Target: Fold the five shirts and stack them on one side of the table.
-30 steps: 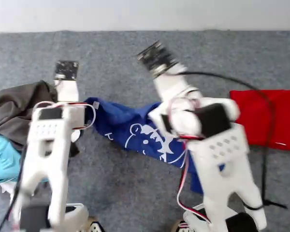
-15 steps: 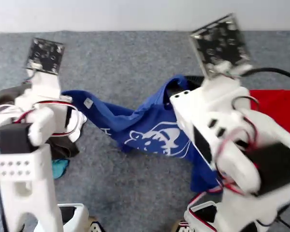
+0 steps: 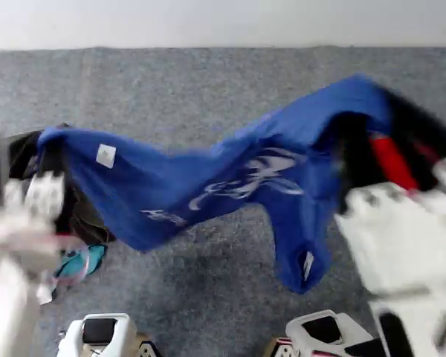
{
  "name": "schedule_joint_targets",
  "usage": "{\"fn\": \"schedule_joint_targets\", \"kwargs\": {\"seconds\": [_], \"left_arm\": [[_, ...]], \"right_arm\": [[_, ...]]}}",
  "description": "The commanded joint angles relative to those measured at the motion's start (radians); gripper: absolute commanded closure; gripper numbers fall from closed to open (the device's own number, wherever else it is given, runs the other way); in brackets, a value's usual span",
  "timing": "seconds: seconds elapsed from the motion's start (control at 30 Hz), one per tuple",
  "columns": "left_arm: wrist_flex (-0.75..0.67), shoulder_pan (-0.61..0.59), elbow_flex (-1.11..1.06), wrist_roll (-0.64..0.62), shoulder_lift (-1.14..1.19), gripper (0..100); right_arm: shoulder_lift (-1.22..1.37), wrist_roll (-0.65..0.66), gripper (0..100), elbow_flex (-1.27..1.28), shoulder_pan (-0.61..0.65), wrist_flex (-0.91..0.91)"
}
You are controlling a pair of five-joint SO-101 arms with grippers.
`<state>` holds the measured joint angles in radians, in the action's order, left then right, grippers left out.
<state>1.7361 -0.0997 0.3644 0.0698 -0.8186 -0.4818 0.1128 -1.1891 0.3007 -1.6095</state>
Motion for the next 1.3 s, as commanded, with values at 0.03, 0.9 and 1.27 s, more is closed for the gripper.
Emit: {"fn": "schedule_joint_targets", "kwargs": {"seconds": [0.03,0.9,1.27], "left_arm": [[0.018,0.005,0.001,-0.017,-0.11,99],[-1.042,-0.005,-0.647,-0.029,0.942,99],[-0.904,-0.072,-0.302,-0.351,1.226,99]], "right_arm": [[0.008,-0.015,98.9,-0.092,-0.097,0.105],[0.978,0.048,84.1,0.646,-0.254,0.351],[0.992,-0.107,51.2,0.465,-0.275,0.162]]}}
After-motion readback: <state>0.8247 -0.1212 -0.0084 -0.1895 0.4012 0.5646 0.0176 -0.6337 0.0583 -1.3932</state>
